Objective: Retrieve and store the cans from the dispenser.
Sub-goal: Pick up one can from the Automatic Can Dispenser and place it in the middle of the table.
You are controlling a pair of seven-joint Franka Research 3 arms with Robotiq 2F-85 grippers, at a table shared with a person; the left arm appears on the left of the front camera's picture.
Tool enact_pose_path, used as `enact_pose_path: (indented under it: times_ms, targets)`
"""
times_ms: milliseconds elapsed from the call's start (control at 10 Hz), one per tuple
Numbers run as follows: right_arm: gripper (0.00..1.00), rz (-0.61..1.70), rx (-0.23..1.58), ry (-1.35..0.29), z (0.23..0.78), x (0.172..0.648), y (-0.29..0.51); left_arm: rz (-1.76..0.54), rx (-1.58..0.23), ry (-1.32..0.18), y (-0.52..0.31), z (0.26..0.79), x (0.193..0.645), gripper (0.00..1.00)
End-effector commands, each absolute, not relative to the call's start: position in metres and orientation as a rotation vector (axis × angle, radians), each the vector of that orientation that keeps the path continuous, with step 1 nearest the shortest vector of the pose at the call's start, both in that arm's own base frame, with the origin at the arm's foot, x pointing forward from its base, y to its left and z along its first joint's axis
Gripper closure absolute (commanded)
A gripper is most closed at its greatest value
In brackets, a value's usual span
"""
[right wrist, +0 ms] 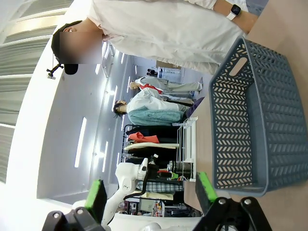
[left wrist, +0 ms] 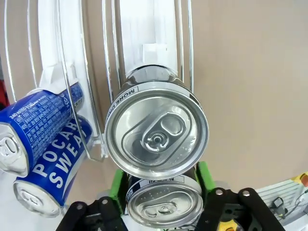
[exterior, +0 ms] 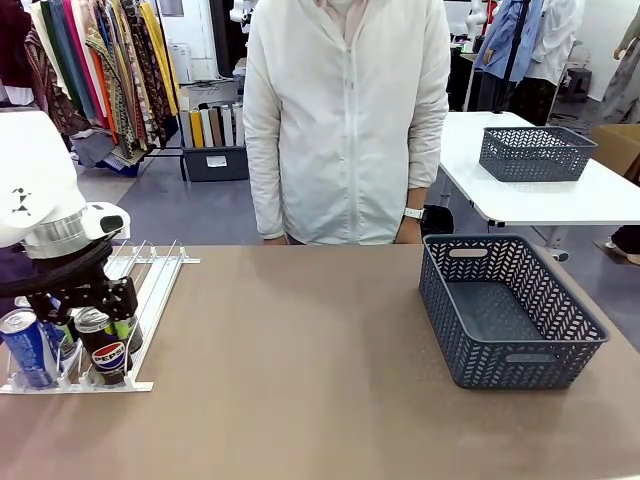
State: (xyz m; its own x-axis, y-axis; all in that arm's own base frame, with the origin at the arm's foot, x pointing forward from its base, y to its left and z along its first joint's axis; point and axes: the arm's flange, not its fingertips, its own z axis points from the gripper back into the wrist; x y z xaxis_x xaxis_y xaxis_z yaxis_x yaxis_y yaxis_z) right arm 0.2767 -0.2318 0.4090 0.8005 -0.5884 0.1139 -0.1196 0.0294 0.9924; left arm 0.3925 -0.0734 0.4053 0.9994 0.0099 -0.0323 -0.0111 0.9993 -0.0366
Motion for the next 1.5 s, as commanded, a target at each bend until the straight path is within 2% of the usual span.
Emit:
enact_pose_path:
  times_ms: [0, 500, 1000, 1100, 1400]
  targets:
    - [0.00, -0.392, 1.521, -0.577, 0.413, 0.274, -0.232, 0.008, -0.030, 0.018, -0.070, 0.405, 0.397, 1.00]
    - [0.00, -0.392, 1.521, -0.577, 0.413, 0.274, -0.232, 0.002, -0.016, -0.009, -0.070, 0.416, 0.390, 1.00]
    - [0.00, -0.392, 1.521, -0.577, 0.413, 0.274, -0.232, -0.085, -0.007, -0.123, -0.058, 0.563, 0.309, 1.00]
    - [0.00, -0.392, 1.521, -0.577, 0.413, 0.274, -0.232, -0.038, -0.009, -0.165, -0.054, 0.585, 0.298, 1.00]
    - [0.00, -0.392, 1.521, -0.577, 0.413, 0.274, -0.232, -0.037, -0.041, -0.231, -0.049, 0.607, 0.278, 1.00]
